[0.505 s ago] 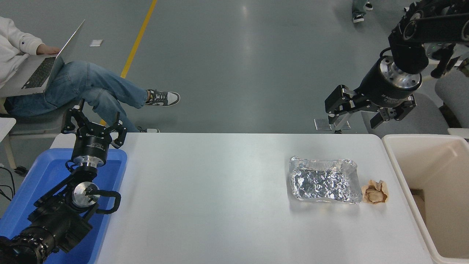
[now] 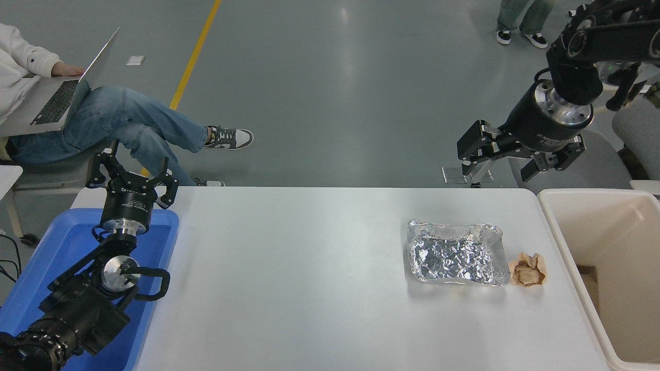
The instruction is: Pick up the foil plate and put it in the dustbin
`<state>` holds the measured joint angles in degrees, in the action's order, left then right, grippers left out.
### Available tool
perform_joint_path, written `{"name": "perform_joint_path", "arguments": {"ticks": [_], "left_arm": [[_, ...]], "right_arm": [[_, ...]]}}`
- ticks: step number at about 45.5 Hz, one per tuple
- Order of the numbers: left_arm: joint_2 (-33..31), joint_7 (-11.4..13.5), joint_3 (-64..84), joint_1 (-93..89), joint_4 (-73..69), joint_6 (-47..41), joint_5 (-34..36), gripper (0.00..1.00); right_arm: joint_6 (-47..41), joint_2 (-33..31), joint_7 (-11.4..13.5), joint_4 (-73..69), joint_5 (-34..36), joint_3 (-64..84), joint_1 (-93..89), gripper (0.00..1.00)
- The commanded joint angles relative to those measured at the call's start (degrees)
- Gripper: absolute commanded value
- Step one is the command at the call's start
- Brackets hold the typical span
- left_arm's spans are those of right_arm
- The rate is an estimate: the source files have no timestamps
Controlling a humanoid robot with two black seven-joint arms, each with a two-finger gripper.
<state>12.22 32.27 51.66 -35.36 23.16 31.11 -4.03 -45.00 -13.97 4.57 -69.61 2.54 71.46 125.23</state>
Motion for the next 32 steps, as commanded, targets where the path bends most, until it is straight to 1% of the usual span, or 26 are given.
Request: {"name": "perform_joint_path", "arguments": {"ticks": [1,32], "left_arm": [[0.00,-0.02,-0.07,-0.06,-0.04,0.00,-0.01,0.99],[0.00,-0.02,-0.07,0.03,-0.04,0.00,-0.01,0.99]], "right_arm": [[0.00,-0.09,0.00,0.00,-0.08,-0.01,0.01,1.00],[0.00,-0.27,0.00,-0.26,0.45,0.69,-2.01,1.00]]}}
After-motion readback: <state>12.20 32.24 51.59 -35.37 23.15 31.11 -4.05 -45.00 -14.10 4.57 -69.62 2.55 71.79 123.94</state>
